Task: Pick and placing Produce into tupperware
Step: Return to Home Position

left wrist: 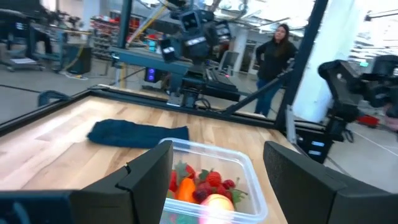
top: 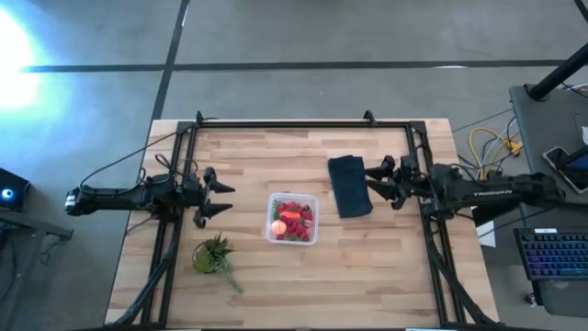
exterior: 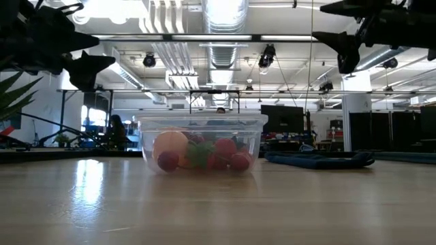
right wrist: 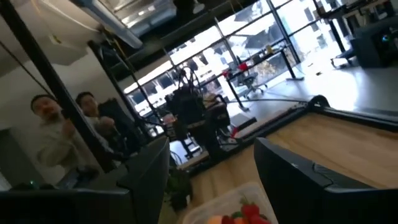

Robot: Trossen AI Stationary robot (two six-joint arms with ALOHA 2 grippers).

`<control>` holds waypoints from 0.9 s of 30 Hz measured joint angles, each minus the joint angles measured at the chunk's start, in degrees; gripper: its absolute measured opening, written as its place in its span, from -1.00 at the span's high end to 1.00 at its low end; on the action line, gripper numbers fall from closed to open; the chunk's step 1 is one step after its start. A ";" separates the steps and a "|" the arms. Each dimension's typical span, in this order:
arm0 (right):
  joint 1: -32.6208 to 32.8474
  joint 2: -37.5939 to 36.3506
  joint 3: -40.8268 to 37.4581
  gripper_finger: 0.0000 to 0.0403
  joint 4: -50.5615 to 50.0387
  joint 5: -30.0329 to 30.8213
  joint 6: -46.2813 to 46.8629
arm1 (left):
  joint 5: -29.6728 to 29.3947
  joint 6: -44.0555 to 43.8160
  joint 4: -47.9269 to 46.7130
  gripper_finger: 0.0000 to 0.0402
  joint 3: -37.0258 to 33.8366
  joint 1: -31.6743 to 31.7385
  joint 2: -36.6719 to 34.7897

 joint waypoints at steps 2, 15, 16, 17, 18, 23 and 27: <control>0.98 -0.03 0.00 -0.12 -0.34 0.31 -0.62 | -1.32 -0.01 0.02 -0.18 0.00 -0.02 0.04; -1.10 -18.39 -0.90 -0.12 -19.40 0.34 -1.07 | -2.45 -0.03 0.66 -0.18 0.00 -0.02 -0.07; -1.09 -19.75 -0.86 -0.12 -21.61 0.18 -0.77 | -2.44 -0.03 0.68 -0.18 0.00 -0.02 -0.07; -1.09 -21.22 -0.86 -0.12 -23.96 0.04 -0.57 | -2.43 -0.03 0.72 -0.18 0.00 -0.02 0.01; -1.10 -22.55 -0.86 -0.12 -25.70 0.01 -0.49 | -2.43 -0.03 0.70 -0.18 0.00 -0.02 0.04; -1.10 -28.72 -0.86 -0.12 -31.29 0.41 -1.89 | -2.41 -0.01 0.62 -0.18 -0.01 -0.02 0.04; -1.10 -31.60 -0.86 -0.12 -35.72 0.41 -2.04 | -2.41 -0.01 0.60 -0.18 -0.16 -0.02 0.09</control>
